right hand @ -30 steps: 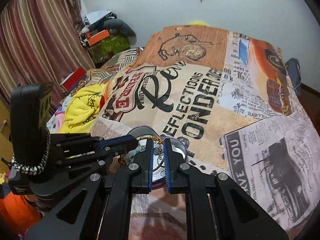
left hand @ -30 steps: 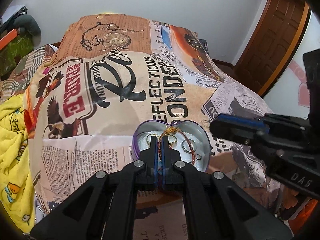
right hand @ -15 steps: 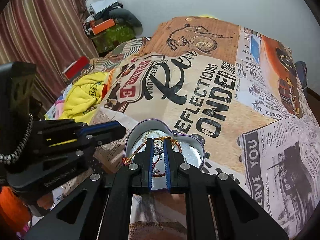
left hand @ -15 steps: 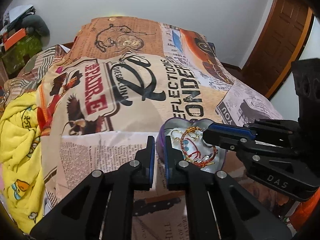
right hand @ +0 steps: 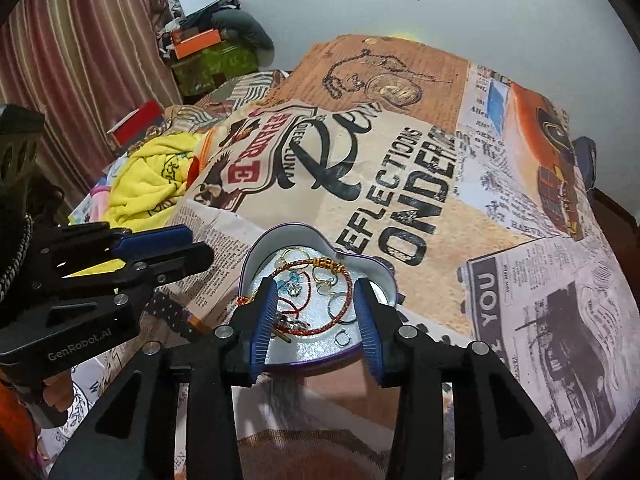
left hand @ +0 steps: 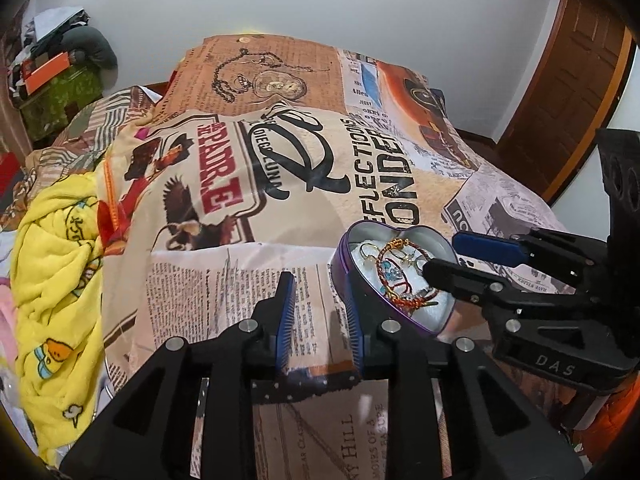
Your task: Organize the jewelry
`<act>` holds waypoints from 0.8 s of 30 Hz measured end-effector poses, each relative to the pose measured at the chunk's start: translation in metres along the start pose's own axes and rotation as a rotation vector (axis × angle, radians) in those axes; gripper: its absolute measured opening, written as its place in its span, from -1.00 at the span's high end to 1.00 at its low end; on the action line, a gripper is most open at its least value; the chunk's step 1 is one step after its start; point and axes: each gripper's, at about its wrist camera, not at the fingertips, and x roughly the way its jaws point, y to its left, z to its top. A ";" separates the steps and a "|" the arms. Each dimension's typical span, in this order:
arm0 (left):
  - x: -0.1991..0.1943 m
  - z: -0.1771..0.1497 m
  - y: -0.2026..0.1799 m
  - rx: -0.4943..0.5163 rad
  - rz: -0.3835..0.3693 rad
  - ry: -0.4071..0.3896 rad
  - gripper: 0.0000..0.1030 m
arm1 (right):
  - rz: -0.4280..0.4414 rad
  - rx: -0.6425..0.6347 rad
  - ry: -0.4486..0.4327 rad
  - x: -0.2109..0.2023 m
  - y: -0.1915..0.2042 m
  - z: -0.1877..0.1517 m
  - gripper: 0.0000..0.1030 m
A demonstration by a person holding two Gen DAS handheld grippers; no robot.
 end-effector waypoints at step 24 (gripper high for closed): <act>-0.224 0.000 -0.081 0.093 0.022 -0.567 0.01 | -0.115 0.037 -0.528 -0.226 0.031 -0.003 0.02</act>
